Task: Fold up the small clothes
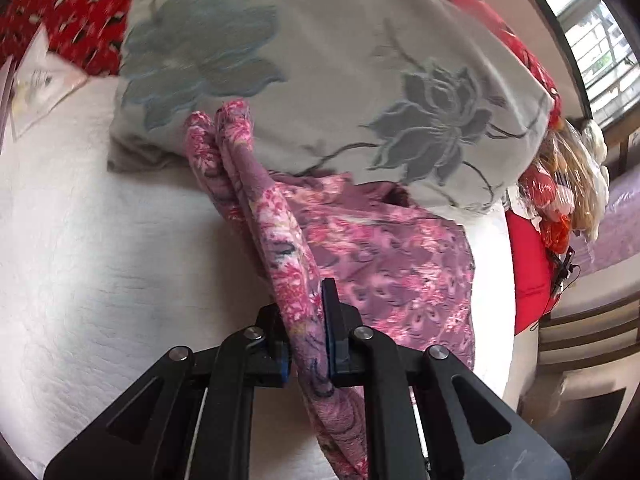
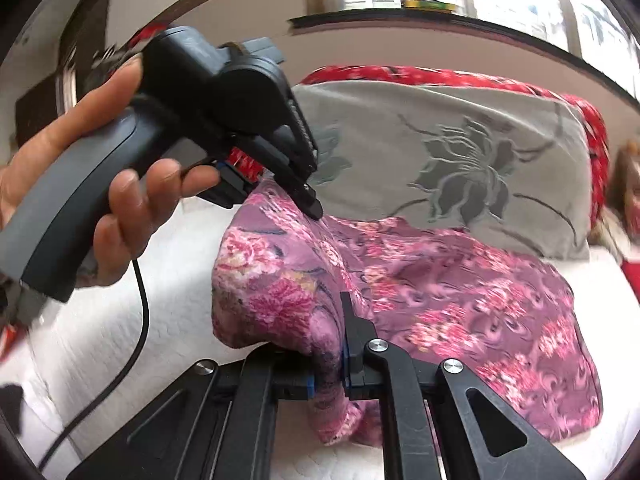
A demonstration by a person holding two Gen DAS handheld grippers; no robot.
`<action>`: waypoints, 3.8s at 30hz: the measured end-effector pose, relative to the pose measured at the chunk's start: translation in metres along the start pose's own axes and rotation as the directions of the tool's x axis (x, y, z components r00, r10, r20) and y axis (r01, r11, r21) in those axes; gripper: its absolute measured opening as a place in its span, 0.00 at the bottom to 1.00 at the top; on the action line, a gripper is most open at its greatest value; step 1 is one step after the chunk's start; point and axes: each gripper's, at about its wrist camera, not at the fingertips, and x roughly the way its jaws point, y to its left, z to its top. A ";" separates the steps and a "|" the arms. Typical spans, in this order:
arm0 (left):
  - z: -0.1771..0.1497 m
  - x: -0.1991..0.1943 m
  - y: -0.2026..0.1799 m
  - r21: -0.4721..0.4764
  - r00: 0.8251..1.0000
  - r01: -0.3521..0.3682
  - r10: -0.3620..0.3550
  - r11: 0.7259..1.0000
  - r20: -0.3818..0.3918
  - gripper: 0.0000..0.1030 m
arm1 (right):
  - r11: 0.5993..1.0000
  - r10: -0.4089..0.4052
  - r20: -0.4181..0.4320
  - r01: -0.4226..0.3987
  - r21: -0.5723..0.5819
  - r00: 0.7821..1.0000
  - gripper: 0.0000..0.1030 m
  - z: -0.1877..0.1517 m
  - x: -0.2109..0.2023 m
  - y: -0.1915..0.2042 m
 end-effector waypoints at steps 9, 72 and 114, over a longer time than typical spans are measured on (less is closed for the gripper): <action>-0.006 0.005 -0.072 0.073 0.999 -0.034 0.033 0.997 0.015 0.09 | 0.976 0.024 0.002 -0.024 0.215 1.000 0.08 -0.007 -0.029 -0.063; 0.011 0.082 -0.142 -0.012 0.992 0.118 -0.118 0.993 -0.048 0.26 | 0.480 0.108 -0.040 -0.017 0.877 0.993 0.18 -0.111 -0.047 -0.298; 0.001 0.100 -0.043 -0.165 0.984 0.173 -0.178 0.971 -0.020 0.39 | 0.849 0.205 -0.122 -0.114 0.515 0.971 0.04 0.043 0.079 -0.324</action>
